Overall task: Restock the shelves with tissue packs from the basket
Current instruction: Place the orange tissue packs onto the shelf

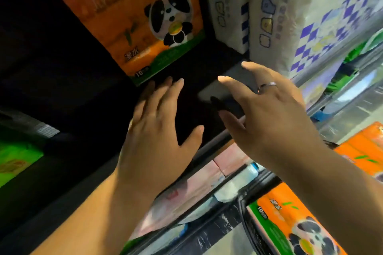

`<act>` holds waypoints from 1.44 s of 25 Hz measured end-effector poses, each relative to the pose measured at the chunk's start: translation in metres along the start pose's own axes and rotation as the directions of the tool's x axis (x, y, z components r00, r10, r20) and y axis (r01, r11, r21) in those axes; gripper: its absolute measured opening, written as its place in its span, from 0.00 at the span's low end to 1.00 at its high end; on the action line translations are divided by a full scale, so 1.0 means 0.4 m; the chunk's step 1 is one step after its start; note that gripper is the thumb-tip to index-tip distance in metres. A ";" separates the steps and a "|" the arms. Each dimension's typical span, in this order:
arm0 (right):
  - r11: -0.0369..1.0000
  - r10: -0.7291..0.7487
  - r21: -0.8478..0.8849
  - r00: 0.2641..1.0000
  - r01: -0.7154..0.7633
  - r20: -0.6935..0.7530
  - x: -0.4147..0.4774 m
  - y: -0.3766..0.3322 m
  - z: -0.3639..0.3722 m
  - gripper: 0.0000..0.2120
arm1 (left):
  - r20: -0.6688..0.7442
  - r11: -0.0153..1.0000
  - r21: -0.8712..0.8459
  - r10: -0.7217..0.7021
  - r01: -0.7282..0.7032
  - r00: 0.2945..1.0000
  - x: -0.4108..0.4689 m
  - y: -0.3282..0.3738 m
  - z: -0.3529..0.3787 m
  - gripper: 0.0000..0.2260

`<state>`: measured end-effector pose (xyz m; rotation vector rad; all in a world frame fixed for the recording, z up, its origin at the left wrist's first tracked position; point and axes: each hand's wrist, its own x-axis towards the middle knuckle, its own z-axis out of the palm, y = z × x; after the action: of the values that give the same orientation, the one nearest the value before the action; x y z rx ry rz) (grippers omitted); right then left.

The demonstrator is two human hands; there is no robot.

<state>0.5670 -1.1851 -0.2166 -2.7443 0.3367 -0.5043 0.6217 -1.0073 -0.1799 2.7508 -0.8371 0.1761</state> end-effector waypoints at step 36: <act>0.599 0.800 -0.274 0.554 -0.752 0.231 -0.763 0.812 0.269 0.37 | 0.522 0.813 -0.134 0.544 -0.567 0.657 0.001 0.586 1.021 0.38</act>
<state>0.2752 -1.3663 -0.5203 -2.3688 1.4589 0.2471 0.5068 -1.3101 -0.5218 2.4924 -1.8417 -0.5157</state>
